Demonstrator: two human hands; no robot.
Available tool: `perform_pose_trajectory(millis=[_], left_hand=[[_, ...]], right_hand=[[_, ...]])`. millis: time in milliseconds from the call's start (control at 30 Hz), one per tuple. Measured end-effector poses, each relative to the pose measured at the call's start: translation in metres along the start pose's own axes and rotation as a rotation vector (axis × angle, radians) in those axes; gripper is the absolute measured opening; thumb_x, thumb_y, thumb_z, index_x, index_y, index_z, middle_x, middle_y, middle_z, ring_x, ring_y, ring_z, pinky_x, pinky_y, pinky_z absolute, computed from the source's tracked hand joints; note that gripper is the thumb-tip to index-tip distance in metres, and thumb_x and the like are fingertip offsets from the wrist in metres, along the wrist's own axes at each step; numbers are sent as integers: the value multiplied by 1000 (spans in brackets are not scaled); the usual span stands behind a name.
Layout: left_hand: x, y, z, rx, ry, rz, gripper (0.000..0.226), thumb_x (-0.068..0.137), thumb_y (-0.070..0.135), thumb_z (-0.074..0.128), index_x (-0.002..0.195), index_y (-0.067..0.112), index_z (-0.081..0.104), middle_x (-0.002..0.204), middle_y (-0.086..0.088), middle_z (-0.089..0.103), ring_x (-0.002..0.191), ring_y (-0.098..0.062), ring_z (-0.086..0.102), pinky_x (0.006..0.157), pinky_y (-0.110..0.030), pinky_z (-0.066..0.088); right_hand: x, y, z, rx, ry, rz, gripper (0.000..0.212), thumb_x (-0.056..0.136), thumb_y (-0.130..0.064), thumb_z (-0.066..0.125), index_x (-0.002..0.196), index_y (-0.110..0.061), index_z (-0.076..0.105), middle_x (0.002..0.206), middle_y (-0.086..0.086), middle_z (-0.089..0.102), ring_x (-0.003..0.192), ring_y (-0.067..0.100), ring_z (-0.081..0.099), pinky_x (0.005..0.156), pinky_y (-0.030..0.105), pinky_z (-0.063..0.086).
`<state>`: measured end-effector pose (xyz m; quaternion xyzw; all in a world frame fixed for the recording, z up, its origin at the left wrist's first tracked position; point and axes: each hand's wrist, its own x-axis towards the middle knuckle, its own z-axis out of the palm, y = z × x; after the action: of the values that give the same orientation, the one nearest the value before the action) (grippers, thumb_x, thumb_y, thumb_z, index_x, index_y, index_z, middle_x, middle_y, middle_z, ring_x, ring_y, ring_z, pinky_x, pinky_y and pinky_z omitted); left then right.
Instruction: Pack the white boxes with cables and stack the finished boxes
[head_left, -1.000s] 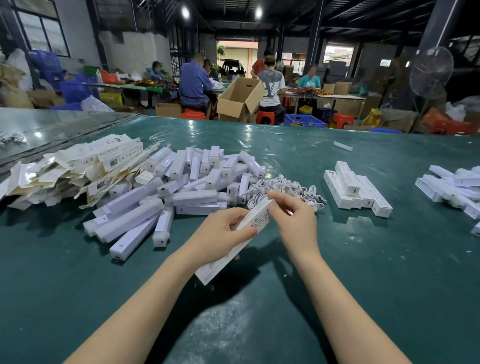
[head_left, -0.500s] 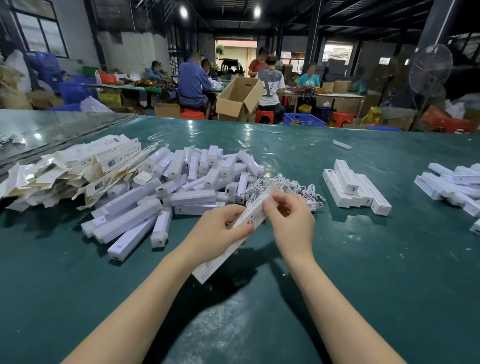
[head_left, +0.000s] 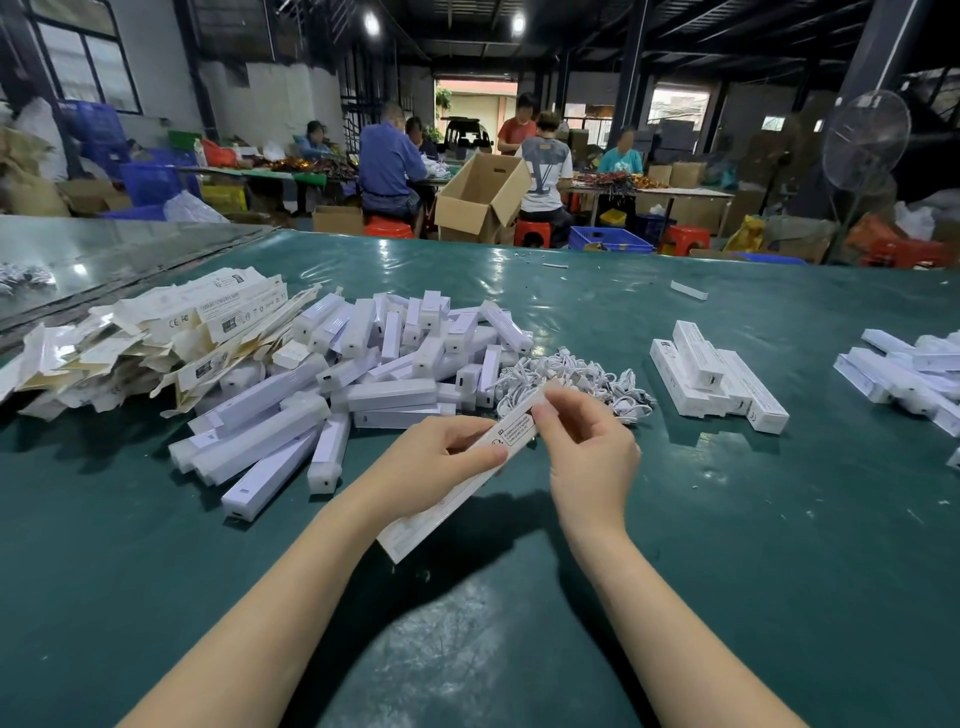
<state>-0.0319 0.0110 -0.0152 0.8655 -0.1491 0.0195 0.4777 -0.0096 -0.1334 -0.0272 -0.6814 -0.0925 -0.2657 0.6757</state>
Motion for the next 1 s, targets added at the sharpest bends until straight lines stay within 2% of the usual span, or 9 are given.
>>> perform_pose_trajectory(millis=[100,167,233,300,333,433,667,867,1000], left_hand=[[0,0,0,65,-3,-15,23,91,35,53,102,54,58,57,22,50,48,3,43,44,-6,32],[1,-1,2,103,45,-20,28,89,37,55,114,49,56,65,20,53,52,4,46,49,-8,34],[0,0,3,158,98,-7,36,84,40,61,119,46,53,76,15,57,59,4,49,57,-11,36],[-1,1,3,164,130,35,39,76,37,71,107,51,52,77,13,59,61,4,52,61,-9,38],[-1,2,3,169,138,53,43,72,35,75,102,54,51,77,14,60,62,3,53,62,-8,39],[-2,3,4,187,149,69,48,68,32,80,98,55,50,77,13,63,66,-1,57,68,-13,44],[-2,3,5,152,155,47,47,67,33,79,100,55,54,77,12,64,65,-1,57,68,-16,46],[-2,3,5,160,160,59,50,64,30,82,96,57,55,75,11,64,60,0,55,70,-22,49],[-2,1,5,190,172,49,50,65,32,81,107,48,60,76,13,63,62,1,54,74,-26,50]], right_hand=[[-2,1,2,-129,55,-137,22,80,-3,67,85,-23,63,91,-18,46,72,7,57,73,11,46],[0,4,2,-94,65,-99,20,82,-5,66,92,-21,62,94,-15,41,75,3,57,73,8,44],[4,6,0,-21,72,-11,13,85,-7,63,95,-16,64,95,-6,52,76,1,57,74,7,44],[9,6,0,155,73,160,9,89,-7,58,86,-12,65,94,9,63,80,10,60,81,20,50],[11,6,0,258,70,243,14,89,-5,56,80,-12,64,87,9,66,78,14,60,78,25,52],[14,6,-2,430,44,354,24,90,0,53,72,-13,62,63,-5,66,63,8,61,62,20,52],[12,2,-3,548,57,474,24,91,-5,53,70,-13,61,54,-8,65,52,5,61,48,17,50],[11,2,-2,517,53,411,24,91,-3,53,69,-10,60,52,-8,63,52,4,61,50,17,50],[9,4,0,426,79,352,23,90,-3,55,69,-10,61,55,-7,63,56,6,61,54,17,51]])
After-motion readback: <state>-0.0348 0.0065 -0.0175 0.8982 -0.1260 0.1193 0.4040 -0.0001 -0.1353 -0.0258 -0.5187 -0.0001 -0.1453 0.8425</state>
